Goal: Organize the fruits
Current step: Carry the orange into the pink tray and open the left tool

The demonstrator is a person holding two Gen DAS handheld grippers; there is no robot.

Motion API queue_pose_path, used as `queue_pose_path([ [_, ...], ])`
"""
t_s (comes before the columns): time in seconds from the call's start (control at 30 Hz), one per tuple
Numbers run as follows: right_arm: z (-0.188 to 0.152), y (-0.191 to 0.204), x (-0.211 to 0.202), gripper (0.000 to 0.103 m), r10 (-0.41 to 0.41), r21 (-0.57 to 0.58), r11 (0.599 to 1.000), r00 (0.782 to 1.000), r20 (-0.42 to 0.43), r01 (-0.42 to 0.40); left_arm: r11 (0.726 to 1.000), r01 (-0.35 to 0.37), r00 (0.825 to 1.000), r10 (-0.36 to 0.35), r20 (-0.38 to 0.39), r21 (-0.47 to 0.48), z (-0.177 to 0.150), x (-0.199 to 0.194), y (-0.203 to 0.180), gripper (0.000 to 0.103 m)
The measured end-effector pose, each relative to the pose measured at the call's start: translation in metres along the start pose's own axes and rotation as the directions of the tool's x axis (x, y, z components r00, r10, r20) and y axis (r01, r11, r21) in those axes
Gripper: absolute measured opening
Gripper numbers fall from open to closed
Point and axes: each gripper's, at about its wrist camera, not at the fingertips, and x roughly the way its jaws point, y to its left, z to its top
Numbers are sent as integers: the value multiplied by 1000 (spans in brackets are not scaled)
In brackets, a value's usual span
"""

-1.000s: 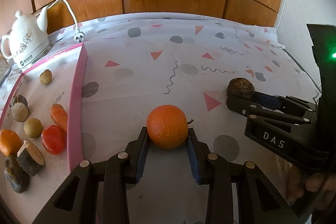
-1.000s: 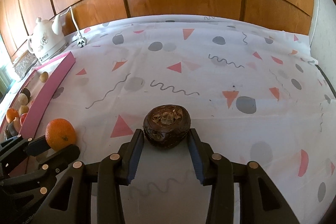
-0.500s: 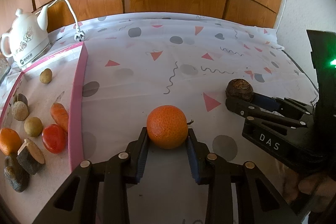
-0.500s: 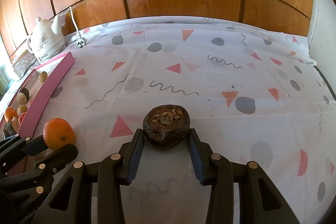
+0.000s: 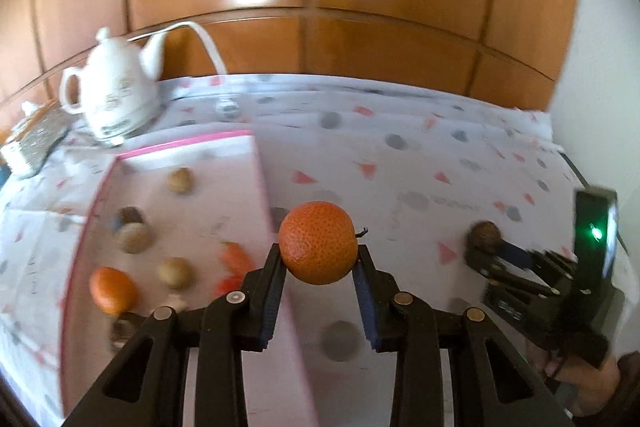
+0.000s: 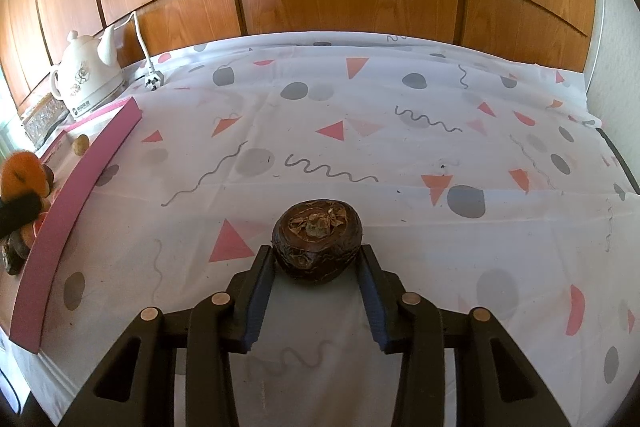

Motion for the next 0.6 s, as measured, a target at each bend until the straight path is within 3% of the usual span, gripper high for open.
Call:
queue_pose_path([
  [0.4, 0, 4, -1, 42, -24, -19, 1000, 1000, -5, 24, 970, -180, 984, 179, -21, -167, 4, 4, 84, 35],
  [0.6, 1, 6, 0, 42, -35, -28, 999, 999, -8, 35, 954, -207, 978, 203, -37, -216, -2, 5, 104, 37],
])
